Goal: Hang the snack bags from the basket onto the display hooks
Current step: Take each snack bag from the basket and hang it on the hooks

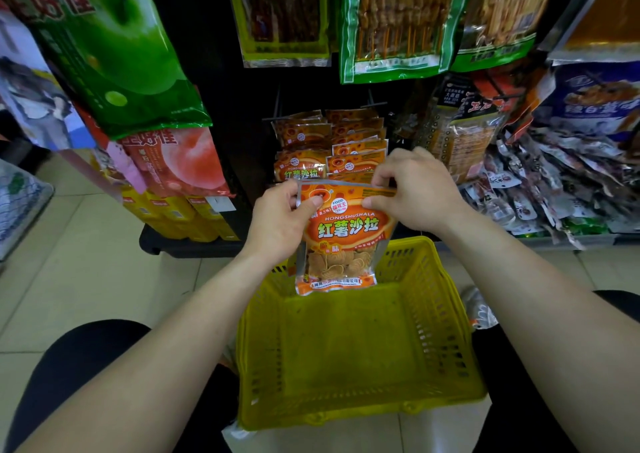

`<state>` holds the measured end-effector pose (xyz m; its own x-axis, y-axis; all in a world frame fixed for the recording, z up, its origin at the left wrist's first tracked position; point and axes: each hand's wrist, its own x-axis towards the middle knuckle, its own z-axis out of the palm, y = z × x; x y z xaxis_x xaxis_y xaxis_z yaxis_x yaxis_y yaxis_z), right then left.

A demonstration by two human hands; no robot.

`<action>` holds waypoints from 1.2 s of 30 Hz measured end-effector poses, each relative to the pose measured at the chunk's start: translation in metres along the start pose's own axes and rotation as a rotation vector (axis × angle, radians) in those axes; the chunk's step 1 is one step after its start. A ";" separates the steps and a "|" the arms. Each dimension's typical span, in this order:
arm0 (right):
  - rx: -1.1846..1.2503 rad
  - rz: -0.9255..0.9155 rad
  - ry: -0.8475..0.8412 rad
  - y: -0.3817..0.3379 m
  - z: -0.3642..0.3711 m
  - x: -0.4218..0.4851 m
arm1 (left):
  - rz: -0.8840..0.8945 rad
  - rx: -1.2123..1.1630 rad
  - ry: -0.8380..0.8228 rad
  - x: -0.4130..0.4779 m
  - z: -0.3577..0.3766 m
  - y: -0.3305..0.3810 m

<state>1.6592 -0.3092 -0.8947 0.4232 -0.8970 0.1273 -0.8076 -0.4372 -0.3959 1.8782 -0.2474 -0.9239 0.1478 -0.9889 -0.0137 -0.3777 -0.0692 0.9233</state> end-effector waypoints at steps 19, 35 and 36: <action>-0.211 0.058 -0.049 0.050 -0.011 0.052 | -0.106 0.236 -0.107 0.027 -0.007 -0.048; -0.227 0.149 -0.206 0.115 0.144 0.128 | -0.264 0.326 -0.422 0.119 0.137 -0.144; -0.210 0.148 -0.211 0.118 0.150 0.129 | -0.269 0.349 -0.435 0.123 0.141 -0.149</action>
<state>1.6806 -0.4669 -1.0615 0.3526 -0.9283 -0.1176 -0.9246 -0.3262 -0.1968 1.8240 -0.3769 -1.1171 -0.0790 -0.8889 -0.4513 -0.6667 -0.2894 0.6869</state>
